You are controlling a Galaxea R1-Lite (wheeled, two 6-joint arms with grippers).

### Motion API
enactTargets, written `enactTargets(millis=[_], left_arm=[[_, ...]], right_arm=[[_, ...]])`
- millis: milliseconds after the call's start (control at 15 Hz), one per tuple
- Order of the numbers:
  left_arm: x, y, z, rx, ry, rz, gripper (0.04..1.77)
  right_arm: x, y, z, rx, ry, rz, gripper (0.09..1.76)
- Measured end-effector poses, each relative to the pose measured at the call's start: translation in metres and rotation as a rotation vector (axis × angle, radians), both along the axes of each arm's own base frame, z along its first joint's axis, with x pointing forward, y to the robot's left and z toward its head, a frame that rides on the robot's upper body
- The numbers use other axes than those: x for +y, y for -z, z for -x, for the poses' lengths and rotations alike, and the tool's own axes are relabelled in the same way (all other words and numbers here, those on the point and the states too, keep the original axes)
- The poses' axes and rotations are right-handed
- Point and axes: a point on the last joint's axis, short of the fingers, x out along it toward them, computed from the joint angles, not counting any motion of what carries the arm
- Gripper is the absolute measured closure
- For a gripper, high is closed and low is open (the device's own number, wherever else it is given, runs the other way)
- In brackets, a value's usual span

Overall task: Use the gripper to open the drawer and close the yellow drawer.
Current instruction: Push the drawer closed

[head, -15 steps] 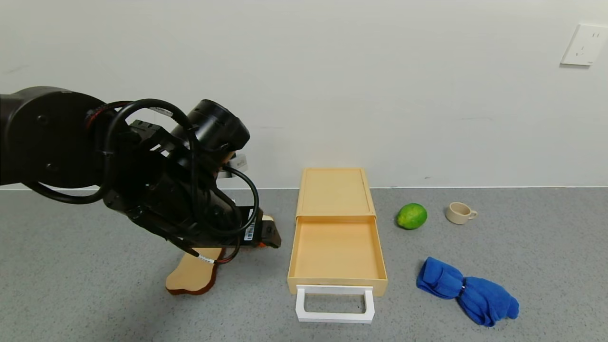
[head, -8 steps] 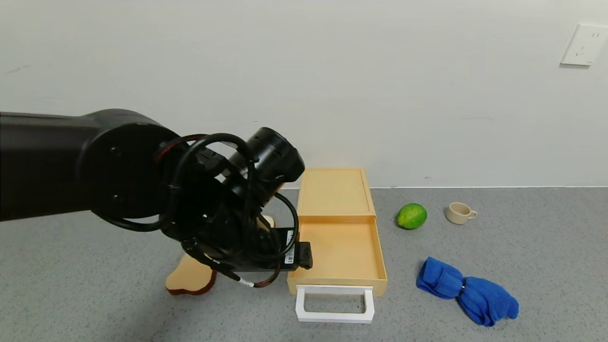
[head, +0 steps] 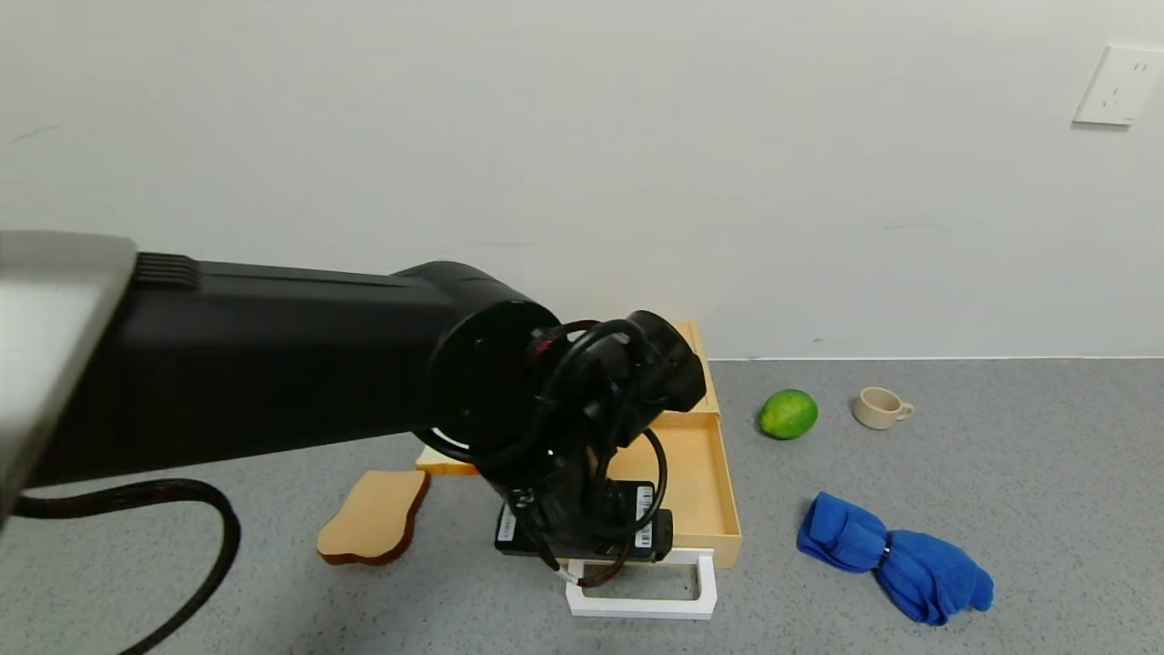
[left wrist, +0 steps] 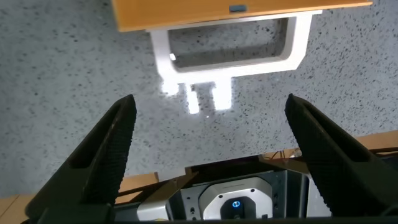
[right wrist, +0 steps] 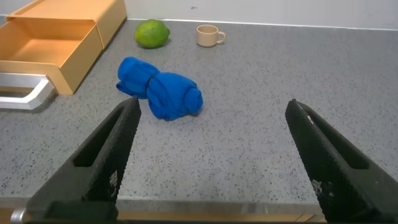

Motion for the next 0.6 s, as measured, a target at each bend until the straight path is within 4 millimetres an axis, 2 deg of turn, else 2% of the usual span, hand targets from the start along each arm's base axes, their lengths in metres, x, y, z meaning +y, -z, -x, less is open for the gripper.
enactTargets(millis=[267, 600], left_arm=[[-0.022, 0.02, -0.006, 0.012, 0.019, -0.031, 0.09], [-0.034, 0.043, -0.01, 0.045, -0.002, -0.058, 0.09]], right_arm=[[0.0, 0.0, 0.0, 0.0, 0.0, 0.0, 0.14], [0.0, 0.0, 0.0, 0.0, 0.0, 0.0, 0.14]])
